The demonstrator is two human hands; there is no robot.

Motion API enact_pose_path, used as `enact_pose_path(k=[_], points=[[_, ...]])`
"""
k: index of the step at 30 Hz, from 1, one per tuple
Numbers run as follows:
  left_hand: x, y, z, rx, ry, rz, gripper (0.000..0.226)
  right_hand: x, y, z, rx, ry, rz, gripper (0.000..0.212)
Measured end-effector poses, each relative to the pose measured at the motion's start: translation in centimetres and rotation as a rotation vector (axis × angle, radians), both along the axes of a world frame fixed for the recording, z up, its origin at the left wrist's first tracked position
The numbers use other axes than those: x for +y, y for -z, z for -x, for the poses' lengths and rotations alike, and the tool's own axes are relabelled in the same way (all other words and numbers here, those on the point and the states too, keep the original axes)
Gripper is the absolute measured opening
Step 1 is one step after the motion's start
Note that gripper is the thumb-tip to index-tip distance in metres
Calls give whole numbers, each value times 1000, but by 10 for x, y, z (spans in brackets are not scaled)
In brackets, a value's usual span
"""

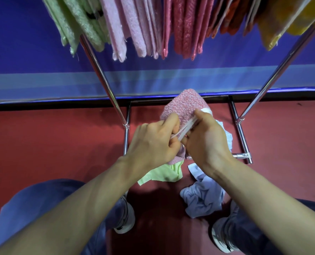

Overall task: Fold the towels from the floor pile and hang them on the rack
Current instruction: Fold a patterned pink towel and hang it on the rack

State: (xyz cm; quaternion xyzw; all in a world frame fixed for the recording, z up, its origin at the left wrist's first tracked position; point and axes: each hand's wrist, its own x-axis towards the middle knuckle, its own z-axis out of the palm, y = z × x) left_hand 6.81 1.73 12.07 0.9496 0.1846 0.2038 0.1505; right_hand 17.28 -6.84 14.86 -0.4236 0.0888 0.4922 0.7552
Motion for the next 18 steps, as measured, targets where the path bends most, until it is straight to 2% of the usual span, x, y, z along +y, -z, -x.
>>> enact_pose_path(k=[5, 9, 14, 18], points=[[-2, 15, 0, 157, 66, 81, 21, 0, 1, -1, 62, 34, -7, 18], [-3, 9, 0, 83, 4, 57, 18, -4, -4, -4, 59, 28, -106, 25], [-4, 7, 0, 75, -54, 29, 19, -3, 3, -5, 30, 11, -123, 22], [-1, 8, -1, 150, -120, -34, 22, -6, 1, -4, -177, -76, -15, 22]])
